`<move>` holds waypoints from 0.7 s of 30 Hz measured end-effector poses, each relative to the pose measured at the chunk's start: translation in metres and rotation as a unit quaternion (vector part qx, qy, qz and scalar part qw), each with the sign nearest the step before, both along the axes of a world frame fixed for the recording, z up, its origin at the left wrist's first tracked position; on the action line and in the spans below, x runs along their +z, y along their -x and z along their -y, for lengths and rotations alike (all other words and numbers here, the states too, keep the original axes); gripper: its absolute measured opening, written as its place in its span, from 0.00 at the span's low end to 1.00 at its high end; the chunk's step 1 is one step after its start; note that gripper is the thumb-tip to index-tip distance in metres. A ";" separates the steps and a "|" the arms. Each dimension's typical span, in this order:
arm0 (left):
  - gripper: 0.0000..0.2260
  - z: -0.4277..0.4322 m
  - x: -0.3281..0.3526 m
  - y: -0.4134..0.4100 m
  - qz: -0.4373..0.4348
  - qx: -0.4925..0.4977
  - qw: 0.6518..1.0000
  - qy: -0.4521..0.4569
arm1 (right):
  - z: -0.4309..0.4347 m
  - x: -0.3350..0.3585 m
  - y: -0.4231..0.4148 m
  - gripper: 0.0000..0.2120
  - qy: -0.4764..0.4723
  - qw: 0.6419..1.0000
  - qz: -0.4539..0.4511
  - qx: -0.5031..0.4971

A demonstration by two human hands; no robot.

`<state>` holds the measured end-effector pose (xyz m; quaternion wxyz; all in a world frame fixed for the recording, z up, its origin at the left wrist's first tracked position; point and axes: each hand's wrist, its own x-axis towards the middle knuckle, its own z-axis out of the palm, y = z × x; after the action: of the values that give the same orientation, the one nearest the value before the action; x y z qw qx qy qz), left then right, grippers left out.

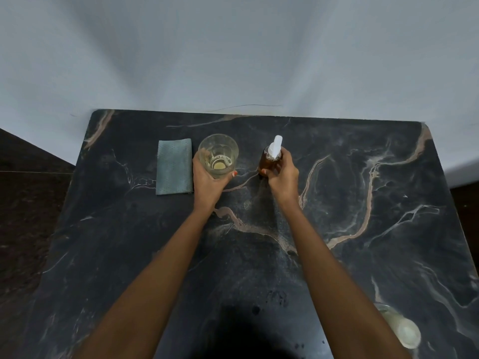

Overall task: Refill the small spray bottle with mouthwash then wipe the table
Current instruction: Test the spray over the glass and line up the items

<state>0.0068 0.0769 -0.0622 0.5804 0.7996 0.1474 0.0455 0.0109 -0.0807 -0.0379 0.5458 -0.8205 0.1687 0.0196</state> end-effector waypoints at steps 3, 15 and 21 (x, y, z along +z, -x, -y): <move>0.42 -0.003 -0.004 0.003 -0.002 -0.014 1.000 -0.009 | 0.001 0.000 0.003 0.28 0.002 1.000 -0.008 0.004; 0.37 -0.005 0.007 0.068 -0.030 -0.050 0.998 -0.025 | 0.004 0.001 0.064 0.20 0.022 1.000 0.008 0.000; 0.34 0.009 0.018 0.121 -0.017 -0.077 0.997 -0.021 | 0.008 0.008 0.108 0.17 0.056 0.998 0.024 0.023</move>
<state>-0.1140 0.0677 -0.0446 0.5628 0.8212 0.0939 -0.0098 -0.0970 -0.0884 -0.0303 0.5027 -0.8535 0.1374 0.0028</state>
